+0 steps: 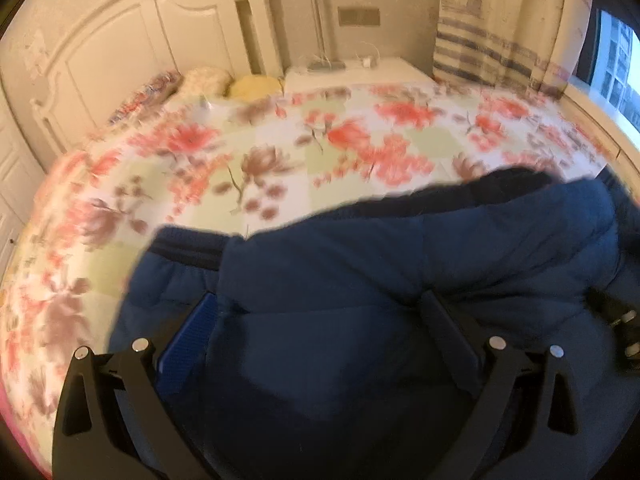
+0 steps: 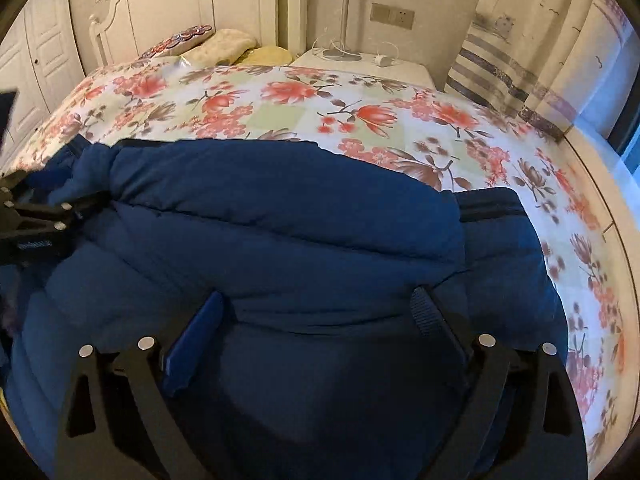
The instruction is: Fold large clothes
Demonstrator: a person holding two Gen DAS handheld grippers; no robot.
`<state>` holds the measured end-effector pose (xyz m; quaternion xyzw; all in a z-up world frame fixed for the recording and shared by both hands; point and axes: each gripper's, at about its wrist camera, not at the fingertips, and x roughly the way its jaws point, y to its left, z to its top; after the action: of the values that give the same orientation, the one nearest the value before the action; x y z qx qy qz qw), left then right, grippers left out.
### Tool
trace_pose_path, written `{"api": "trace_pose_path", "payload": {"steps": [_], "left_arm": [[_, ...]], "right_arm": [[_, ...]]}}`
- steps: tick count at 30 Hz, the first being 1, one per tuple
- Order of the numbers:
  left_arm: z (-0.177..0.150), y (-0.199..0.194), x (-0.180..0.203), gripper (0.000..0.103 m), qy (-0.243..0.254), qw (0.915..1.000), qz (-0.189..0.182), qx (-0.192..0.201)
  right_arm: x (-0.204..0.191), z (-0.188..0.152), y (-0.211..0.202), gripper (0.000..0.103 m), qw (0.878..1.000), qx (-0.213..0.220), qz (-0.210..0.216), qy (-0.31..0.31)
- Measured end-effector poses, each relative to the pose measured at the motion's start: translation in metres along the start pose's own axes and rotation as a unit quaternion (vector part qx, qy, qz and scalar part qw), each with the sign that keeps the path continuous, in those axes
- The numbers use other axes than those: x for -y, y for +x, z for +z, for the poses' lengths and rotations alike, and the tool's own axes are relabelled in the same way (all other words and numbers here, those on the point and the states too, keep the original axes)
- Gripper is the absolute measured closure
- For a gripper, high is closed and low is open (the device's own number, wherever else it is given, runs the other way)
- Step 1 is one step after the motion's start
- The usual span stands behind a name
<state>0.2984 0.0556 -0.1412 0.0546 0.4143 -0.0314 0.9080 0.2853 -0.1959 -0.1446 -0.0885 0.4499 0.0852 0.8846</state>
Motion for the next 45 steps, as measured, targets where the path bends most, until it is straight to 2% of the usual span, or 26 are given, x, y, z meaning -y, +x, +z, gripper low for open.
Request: {"api": "trace_pose_path", "payload": {"steps": [2,3,5,6,7,8,9,10,12,14,16,18,20,21,22,23,24,27,30,32,35,38,40,42,43,45], "left_arm": [[0.006,-0.03,0.017,0.003,-0.002,0.9984,-0.039,0.042],[0.007,-0.037,0.026,0.003,0.008,0.9977,-0.041,0.054],[0.01,-0.043,0.053,0.002,0.054,0.9954,-0.016,0.078],[0.01,-0.033,0.065,0.002,0.078,0.9941,0.012,0.074],[0.009,-0.015,0.073,0.002,0.091,0.9938,0.035,0.053],[0.007,0.001,0.074,0.002,0.095,0.9945,0.039,0.025],[0.005,0.021,0.069,0.002,0.075,0.9971,0.01,-0.012],[0.007,0.023,0.057,0.002,0.042,0.9989,-0.018,-0.011],[0.01,0.024,0.048,0.002,0.023,0.9989,-0.035,-0.021],[0.013,0.016,0.047,0.002,0.045,0.9987,-0.022,-0.01],[0.018,0.007,0.033,0.002,0.038,0.9992,-0.001,0.013],[0.024,0.009,-0.006,0.002,-0.014,0.9998,0.008,0.011],[0.02,0.027,-0.049,0.002,-0.06,0.9975,0.036,-0.013],[0.015,0.036,-0.065,0.002,-0.082,0.9958,0.028,-0.032],[0.007,0.049,-0.09,0.002,-0.136,0.9879,-0.042,-0.062],[0.003,0.05,-0.101,0.002,-0.159,0.983,-0.071,-0.059],[0.002,0.047,-0.104,0.002,-0.16,0.9828,-0.078,-0.05],[0.003,0.046,-0.091,0.002,-0.124,0.9897,-0.052,-0.05],[0.003,0.044,-0.092,0.002,-0.13,0.9891,-0.054,-0.042],[0.0,0.036,-0.098,0.003,-0.14,0.9885,-0.051,-0.023],[-0.006,0.004,-0.096,0.003,-0.147,0.9889,-0.008,0.018],[-0.017,-0.032,-0.066,0.003,-0.113,0.9911,-0.05,0.049],[-0.027,-0.048,-0.037,0.002,-0.07,0.9938,-0.054,0.066],[-0.041,-0.042,-0.003,0.002,-0.015,0.997,-0.052,0.055],[-0.047,-0.026,0.012,0.002,0.014,0.9988,-0.04,0.024],[-0.047,-0.015,0.019,0.002,0.019,0.9992,-0.035,0.008]], "right_arm": [[0.002,-0.002,0.002,0.013,1.0,-0.001,0.002,0.001],[0.003,-0.002,0.003,0.013,1.0,-0.003,0.005,0.002],[0.003,-0.003,0.004,0.013,1.0,-0.004,0.007,0.003],[0.002,-0.004,0.003,0.013,1.0,-0.003,0.007,0.004],[0.002,-0.004,0.003,0.013,1.0,-0.003,0.007,0.004],[0.002,-0.004,0.003,0.013,1.0,-0.003,0.007,0.004],[0.001,-0.004,0.003,0.013,1.0,-0.002,0.007,0.005],[0.001,-0.004,0.003,0.013,1.0,-0.003,0.007,0.005],[0.001,-0.004,0.003,0.012,1.0,-0.004,0.005,0.003],[0.002,-0.004,0.003,0.012,1.0,-0.005,0.004,0.002],[0.002,-0.004,0.003,0.012,1.0,-0.005,0.006,0.003],[0.003,-0.004,0.003,0.012,1.0,-0.004,0.007,0.004],[0.002,-0.004,0.003,0.012,1.0,-0.004,0.006,0.003],[0.003,-0.004,0.003,0.012,1.0,-0.004,0.006,0.003],[0.003,-0.004,0.003,0.012,1.0,-0.004,0.008,0.003],[0.002,-0.004,0.003,0.012,1.0,-0.004,0.007,0.003],[0.002,-0.004,0.003,0.012,1.0,-0.004,0.006,0.002],[0.002,-0.004,0.003,0.012,1.0,-0.004,0.007,0.003],[0.002,-0.005,0.003,0.012,1.0,-0.003,0.007,0.003],[0.001,-0.004,0.003,0.012,1.0,-0.004,0.007,0.003],[0.001,-0.004,0.003,0.011,1.0,-0.004,0.01,0.004],[0.0,-0.004,0.002,0.011,1.0,-0.003,0.008,0.003],[-0.001,-0.003,0.0,0.011,1.0,0.002,0.003,0.0],[-0.006,-0.005,-0.009,0.011,1.0,0.019,0.001,-0.011],[-0.007,-0.006,-0.013,0.011,1.0,0.025,0.005,-0.016],[-0.01,-0.007,-0.016,0.011,0.999,0.032,0.009,-0.022]]}}
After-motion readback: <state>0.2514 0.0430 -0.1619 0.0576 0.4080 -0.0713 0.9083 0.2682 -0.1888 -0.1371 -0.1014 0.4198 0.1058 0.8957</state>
